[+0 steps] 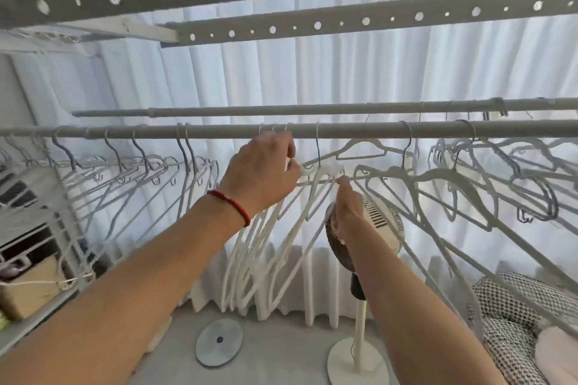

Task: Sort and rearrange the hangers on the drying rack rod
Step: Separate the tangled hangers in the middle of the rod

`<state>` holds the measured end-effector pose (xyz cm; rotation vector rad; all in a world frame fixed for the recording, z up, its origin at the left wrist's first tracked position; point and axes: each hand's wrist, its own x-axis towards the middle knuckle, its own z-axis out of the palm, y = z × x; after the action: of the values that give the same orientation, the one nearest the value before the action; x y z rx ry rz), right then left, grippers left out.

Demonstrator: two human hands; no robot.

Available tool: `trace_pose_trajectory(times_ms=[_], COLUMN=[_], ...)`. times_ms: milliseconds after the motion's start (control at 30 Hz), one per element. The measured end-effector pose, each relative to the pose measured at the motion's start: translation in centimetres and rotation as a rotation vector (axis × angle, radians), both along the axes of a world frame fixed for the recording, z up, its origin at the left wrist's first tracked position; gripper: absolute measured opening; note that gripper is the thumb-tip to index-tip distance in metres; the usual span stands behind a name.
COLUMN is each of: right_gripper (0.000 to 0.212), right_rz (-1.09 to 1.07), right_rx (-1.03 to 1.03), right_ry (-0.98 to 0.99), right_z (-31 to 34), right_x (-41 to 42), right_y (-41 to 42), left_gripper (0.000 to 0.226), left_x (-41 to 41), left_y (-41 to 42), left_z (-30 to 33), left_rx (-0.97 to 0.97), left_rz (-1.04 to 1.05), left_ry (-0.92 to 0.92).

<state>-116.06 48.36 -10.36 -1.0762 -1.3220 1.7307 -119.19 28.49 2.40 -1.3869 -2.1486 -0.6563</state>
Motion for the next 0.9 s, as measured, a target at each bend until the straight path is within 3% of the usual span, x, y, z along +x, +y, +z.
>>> trace_pose_trajectory(times_ms=[100,233,333,433,600,767,900], right_gripper=[0.077,0.089,0.113,0.128,0.082,0.061,0.053], right_rz=[-0.057,0.002,0.047,0.110,0.135,0.117,0.062], right_rx=[-0.017,-0.098,-0.128,-0.038,0.009,-0.028,-0.054], right_ry=[0.011,0.119,0.160,0.055,0.009,0.139,0.110], right_z=[0.4,0.3,0.2,0.9,1.5,2.8,3.8], right_x=[-1.5,-3.7,-4.9,-5.8,-7.6,-7.5,-7.0], right_y=[2.7,5.9,7.9,9.2,11.4,12.2,14.3], left_gripper=[0.017,0.041,0.063,0.067,0.065,0.065,0.065], left_x=[-0.9,-1.8,-2.9,-3.7,-4.0,-4.1,-3.8], left_y=[2.2,4.6,5.7,6.2,6.4,6.2,6.4], left_z=[0.2,-0.7,-1.5,-2.2,-2.4,-2.8,-2.9], left_rx=[0.123,0.143,0.082,0.020,0.023,0.045,0.084], left_rz=[-0.062,-0.037,-0.021,0.017,0.051,0.081,0.118], left_ry=[0.100,0.298,0.269,0.297,0.324,0.337,0.301])
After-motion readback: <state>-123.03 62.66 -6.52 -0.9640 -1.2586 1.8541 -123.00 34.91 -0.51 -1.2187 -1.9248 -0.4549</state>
